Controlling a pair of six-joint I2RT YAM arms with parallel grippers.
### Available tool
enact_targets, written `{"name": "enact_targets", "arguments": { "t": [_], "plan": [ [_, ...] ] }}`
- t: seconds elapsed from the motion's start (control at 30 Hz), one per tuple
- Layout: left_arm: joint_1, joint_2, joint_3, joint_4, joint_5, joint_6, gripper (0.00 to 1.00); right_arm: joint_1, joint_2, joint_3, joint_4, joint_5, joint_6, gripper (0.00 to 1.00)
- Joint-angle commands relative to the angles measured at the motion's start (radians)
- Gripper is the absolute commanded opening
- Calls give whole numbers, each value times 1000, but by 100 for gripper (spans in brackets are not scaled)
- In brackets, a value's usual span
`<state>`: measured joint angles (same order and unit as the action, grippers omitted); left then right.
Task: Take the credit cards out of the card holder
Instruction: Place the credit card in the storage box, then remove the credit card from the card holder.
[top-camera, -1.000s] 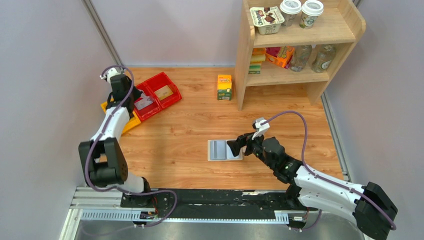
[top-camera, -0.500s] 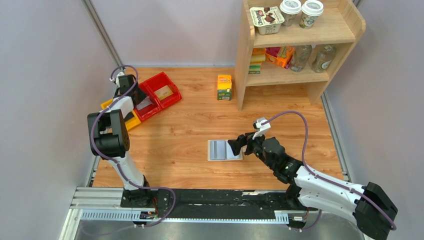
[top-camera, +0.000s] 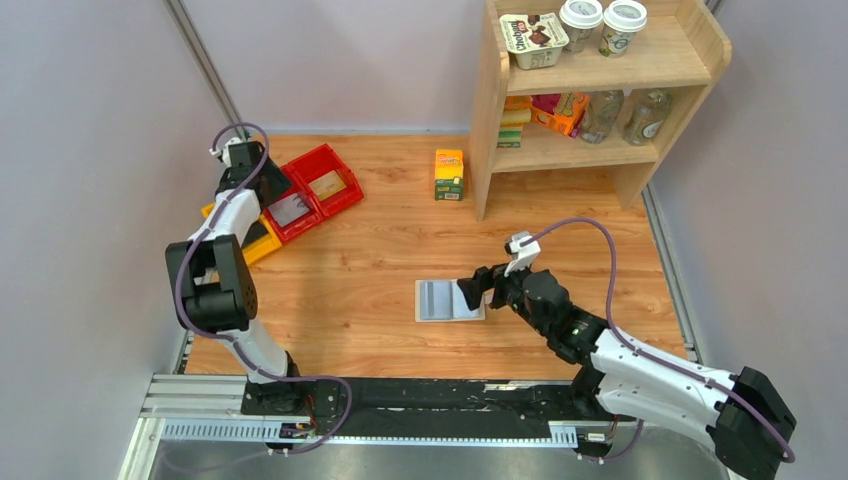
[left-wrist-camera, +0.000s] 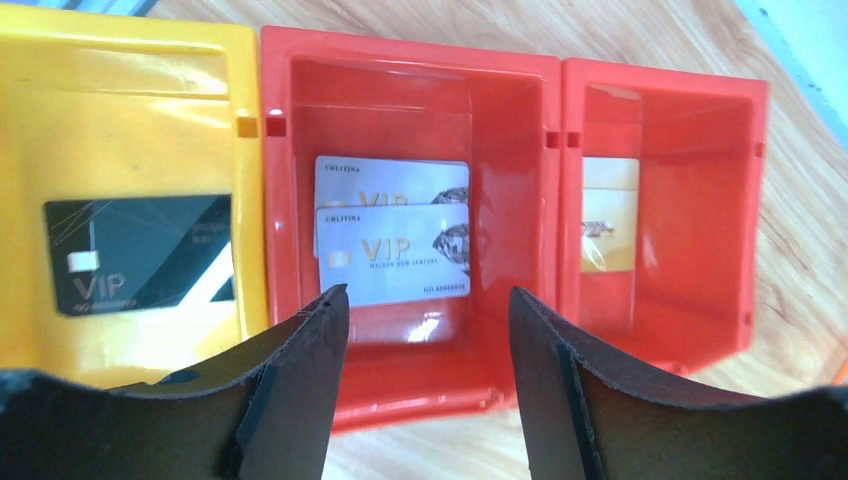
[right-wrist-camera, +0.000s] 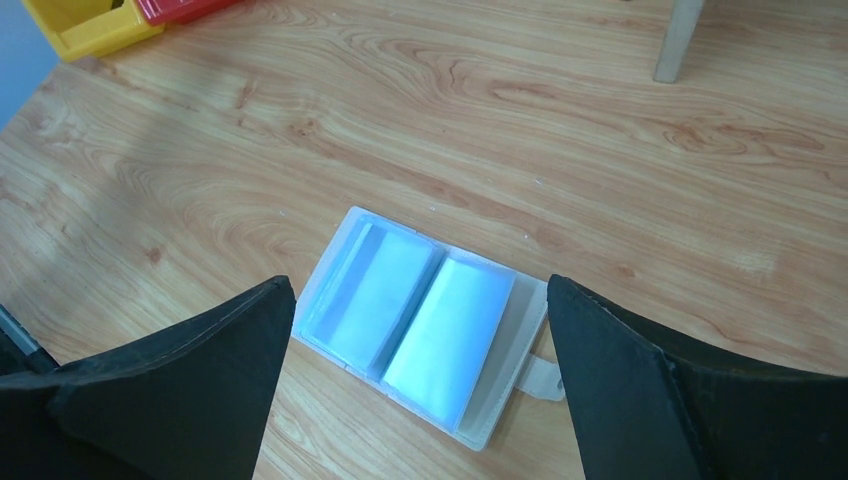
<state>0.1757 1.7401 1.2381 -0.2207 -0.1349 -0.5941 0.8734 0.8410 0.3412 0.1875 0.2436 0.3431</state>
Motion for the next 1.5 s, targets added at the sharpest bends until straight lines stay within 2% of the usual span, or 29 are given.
{"name": "enact_targets", "arguments": {
  "t": [0.0, 0.17, 0.33, 0.53, 0.7, 0.8, 1.0, 1.27, 1.47],
  "plan": [
    [-18, -167, 46, -112, 11, 13, 67, -4, 21, 131, -115, 8, -19, 100],
    [-132, -330, -52, -195, 52, 25, 68, -5, 98, 245, -307, 13, -4, 100],
    [-344, -553, -282, -206, 41, 13, 68, -4, 174, 337, -460, -29, 39, 99],
    [-488, -764, -497, -218, 93, -12, 68, 19, 288, 426, -549, -83, 85, 99],
    [-525, -838, -609, -210, 274, -16, 67, 76, 464, 536, -618, -52, 117, 100],
    [-545, -884, -658, -217, 296, -30, 66, 98, 570, 610, -652, -24, 129, 100],
    [-548, -988, -762, -160, 327, -76, 65, 99, 743, 705, -668, -70, 161, 100],
    [-551, -975, -758, -137, 363, -75, 65, 99, 862, 733, -674, -64, 174, 100],
    [-573, -933, -753, -95, 394, -95, 65, 98, 892, 723, -695, -32, 172, 92]
  ]
}}
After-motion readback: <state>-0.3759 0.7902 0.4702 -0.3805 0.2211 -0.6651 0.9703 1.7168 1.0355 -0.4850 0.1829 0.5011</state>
